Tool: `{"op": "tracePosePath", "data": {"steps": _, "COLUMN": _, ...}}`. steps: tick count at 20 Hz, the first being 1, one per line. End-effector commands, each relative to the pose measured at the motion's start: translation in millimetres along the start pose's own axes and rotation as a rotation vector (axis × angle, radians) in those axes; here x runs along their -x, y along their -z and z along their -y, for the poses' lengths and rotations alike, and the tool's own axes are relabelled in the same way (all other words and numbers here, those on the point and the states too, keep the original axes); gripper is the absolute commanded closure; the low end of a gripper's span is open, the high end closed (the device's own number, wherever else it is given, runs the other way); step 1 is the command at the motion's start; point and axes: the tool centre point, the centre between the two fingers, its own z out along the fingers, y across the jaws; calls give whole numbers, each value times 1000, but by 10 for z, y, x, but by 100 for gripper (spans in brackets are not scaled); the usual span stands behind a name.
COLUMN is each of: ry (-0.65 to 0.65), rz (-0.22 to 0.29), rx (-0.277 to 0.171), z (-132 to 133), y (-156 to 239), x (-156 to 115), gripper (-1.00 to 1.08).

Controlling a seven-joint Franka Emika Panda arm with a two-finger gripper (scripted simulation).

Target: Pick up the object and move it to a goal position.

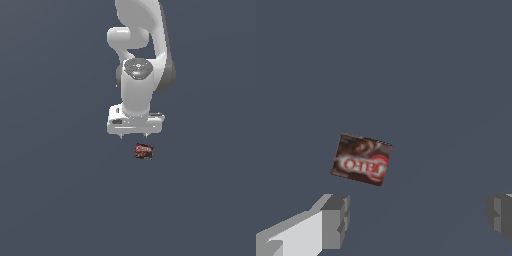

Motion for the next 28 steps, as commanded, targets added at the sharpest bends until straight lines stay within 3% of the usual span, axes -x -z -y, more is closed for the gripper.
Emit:
{"op": "tracePosePath", "data": {"steps": 1, "ry": 0, "rz": 0, "rx": 0, "z": 0, "y": 0, "x": 0, "gripper": -92}}
{"op": "tracePosePath", "data": {"steps": 15, "ry": -65, "rz": 19, "rx": -18, "z": -152, "y": -93, "x": 29, "gripper": -92}}
{"op": "tracePosePath", "data": {"steps": 28, "ry": 108, "rz": 17, "rx": -8, "z": -83, "y": -230, "x": 23, "gripper": -92}}
